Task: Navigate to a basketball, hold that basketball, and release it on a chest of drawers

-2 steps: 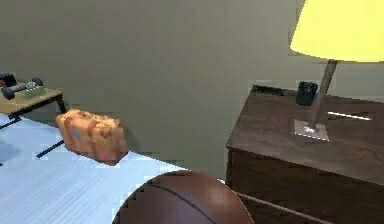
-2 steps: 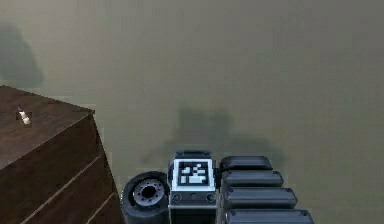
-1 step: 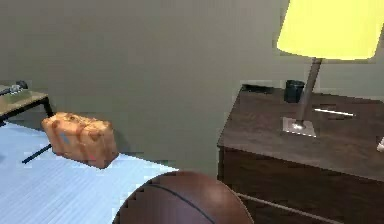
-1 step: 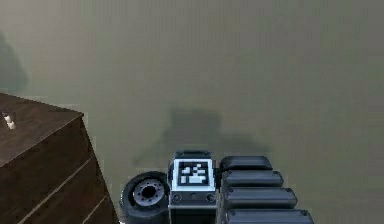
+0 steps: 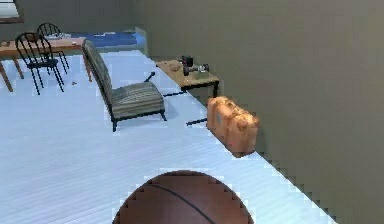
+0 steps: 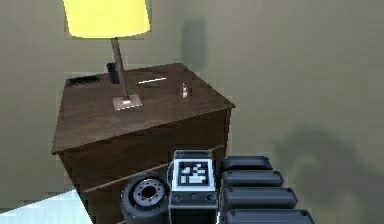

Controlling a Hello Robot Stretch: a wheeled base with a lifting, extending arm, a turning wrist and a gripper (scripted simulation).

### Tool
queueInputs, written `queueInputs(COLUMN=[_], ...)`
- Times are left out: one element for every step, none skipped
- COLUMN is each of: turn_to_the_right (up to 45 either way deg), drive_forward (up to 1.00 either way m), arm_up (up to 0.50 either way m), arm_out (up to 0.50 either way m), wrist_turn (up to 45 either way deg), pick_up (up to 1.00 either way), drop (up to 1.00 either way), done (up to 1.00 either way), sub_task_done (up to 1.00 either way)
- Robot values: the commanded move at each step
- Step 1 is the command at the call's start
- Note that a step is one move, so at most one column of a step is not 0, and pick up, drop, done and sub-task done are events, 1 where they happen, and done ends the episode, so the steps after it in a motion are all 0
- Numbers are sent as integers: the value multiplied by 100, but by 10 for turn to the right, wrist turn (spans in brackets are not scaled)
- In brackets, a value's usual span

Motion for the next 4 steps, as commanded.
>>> queueInputs(turn_to_the_right=[-450,-330,450,450], drive_forward=[0,0,0,0], arm_up=[0,0,0,0], arm_out=[0,0,0,0], wrist_turn=[0,0,0,0], pick_up=[0,0,0,0], drop=[0,0,0,0], done=[0,0,0,0], sub_task_done=[0,0,0,0])
